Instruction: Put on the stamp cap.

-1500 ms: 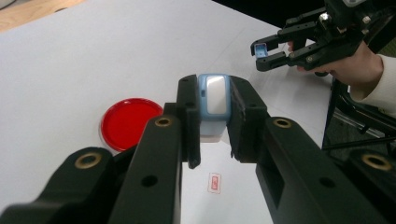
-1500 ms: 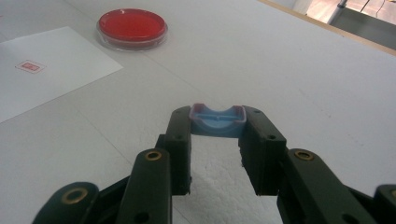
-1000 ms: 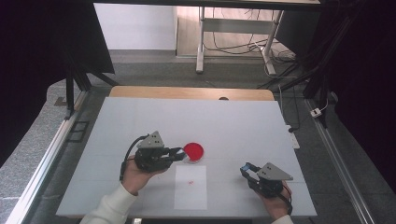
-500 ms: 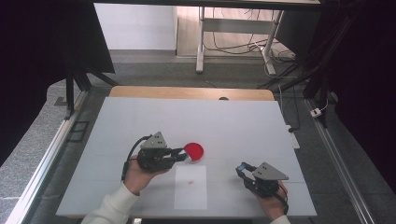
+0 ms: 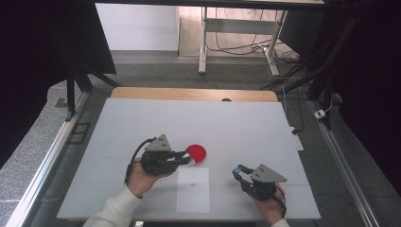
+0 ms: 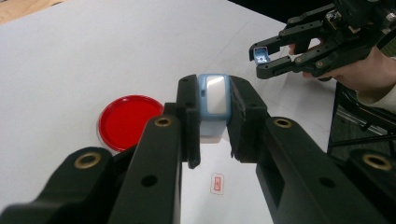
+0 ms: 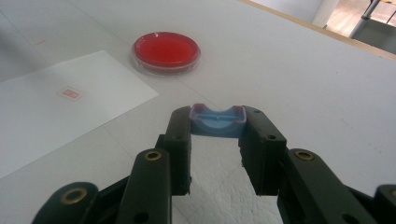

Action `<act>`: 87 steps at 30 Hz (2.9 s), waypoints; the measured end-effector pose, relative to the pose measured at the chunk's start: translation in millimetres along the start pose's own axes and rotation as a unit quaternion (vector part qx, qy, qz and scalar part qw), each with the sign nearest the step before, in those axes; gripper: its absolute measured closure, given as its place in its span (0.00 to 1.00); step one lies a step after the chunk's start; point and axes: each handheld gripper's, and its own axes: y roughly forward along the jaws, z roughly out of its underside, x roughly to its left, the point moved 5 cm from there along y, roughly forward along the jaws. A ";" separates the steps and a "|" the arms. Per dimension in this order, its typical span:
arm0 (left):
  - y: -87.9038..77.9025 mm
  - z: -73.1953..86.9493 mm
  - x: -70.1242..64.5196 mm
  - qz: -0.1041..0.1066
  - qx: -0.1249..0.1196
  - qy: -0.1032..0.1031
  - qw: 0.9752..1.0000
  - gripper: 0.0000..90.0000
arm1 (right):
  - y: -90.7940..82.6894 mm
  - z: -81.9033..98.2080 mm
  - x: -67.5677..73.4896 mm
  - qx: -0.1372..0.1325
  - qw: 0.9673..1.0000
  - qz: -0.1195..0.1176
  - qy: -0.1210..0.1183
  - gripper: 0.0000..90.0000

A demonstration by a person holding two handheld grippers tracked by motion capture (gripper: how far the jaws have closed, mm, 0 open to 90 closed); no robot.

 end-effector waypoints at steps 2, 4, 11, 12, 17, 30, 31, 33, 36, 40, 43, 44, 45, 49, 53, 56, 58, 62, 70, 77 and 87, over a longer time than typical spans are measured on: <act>0.5 0.2 0.1 0.000 0.001 0.001 1.000 0.84 | 1.1 -0.7 1.4 0.000 1.000 -0.003 0.000 0.72; 1.2 0.3 0.2 0.000 0.001 0.000 1.000 0.84 | 1.8 -1.4 2.1 -0.002 1.000 -0.005 0.000 0.72; 3.8 0.3 0.5 -0.001 0.001 -0.002 1.000 0.84 | 3.9 -5.9 6.9 -0.007 1.000 -0.012 0.001 0.72; 4.2 0.2 0.4 -0.001 0.001 -0.002 1.000 0.84 | 4.7 -6.6 8.1 -0.007 1.000 -0.013 0.002 0.72; 5.7 -0.3 -0.2 0.006 -0.002 -0.006 1.000 0.84 | 8.8 -11.3 12.7 -0.010 1.000 -0.016 0.005 0.72; 8.5 -1.3 -1.1 0.010 -0.002 -0.009 1.000 0.84 | 26.0 -24.6 27.4 -0.017 1.000 -0.020 -0.001 0.72; 8.7 -1.3 -1.2 0.011 -0.001 -0.008 1.000 0.84 | 26.9 -25.2 28.5 -0.017 1.000 -0.020 -0.001 0.72; 8.9 -1.6 -1.5 0.010 -0.002 -0.009 1.000 0.84 | 28.1 -26.5 29.8 -0.017 1.000 -0.019 -0.004 0.72; 9.4 -1.8 -1.7 0.008 -0.003 -0.009 1.000 0.84 | 30.0 -29.0 32.1 -0.021 1.000 -0.020 -0.003 0.72; 11.4 -2.2 -2.0 0.009 -0.003 -0.009 1.000 0.84 | 33.4 -31.8 35.9 -0.023 1.000 -0.019 -0.006 0.71; 12.4 -2.9 -2.3 0.007 -0.006 -0.010 1.000 0.84 | 37.2 -33.3 39.3 -0.024 1.000 -0.019 -0.007 0.71; 12.3 -3.1 -2.7 0.008 -0.007 -0.011 1.000 0.84 | 38.3 -33.7 40.5 -0.023 0.999 -0.021 -0.007 0.71; 12.2 -3.2 -3.1 0.008 -0.007 -0.010 1.000 0.84 | 39.6 -34.5 41.6 -0.027 0.999 -0.020 -0.007 0.71; 12.5 -3.5 -3.9 0.007 -0.009 -0.010 1.000 0.84 | 42.2 -36.6 44.6 -0.027 0.999 -0.022 -0.011 0.71; 13.5 -3.1 -3.2 0.007 -0.008 -0.011 1.000 0.84 | 46.6 -38.5 48.1 -0.029 0.999 -0.025 -0.014 0.71; 14.0 -3.4 -3.7 0.006 -0.011 -0.012 1.000 0.84 | 49.7 -39.7 51.9 -0.029 0.999 -0.028 -0.017 0.71; 14.2 -3.6 -4.5 0.006 -0.014 -0.013 1.000 0.84 | 51.2 -40.4 53.7 -0.030 0.999 -0.029 -0.018 0.71; 15.3 -4.4 -5.9 0.005 -0.019 -0.015 1.000 0.84 | 53.0 -41.7 57.3 -0.027 0.999 -0.034 -0.023 0.71; 17.6 -5.8 -8.2 0.006 -0.027 -0.021 0.999 0.84 | 57.5 -45.7 63.5 -0.029 0.999 -0.036 -0.025 0.71; 19.9 -6.5 -10.7 0.010 -0.030 -0.022 0.999 0.84 | 60.4 -46.6 67.8 -0.031 0.999 -0.036 -0.027 0.71; 22.4 -6.8 -11.8 0.010 -0.032 -0.023 0.999 0.84 | 62.6 -48.3 69.7 -0.035 0.999 -0.028 -0.025 0.71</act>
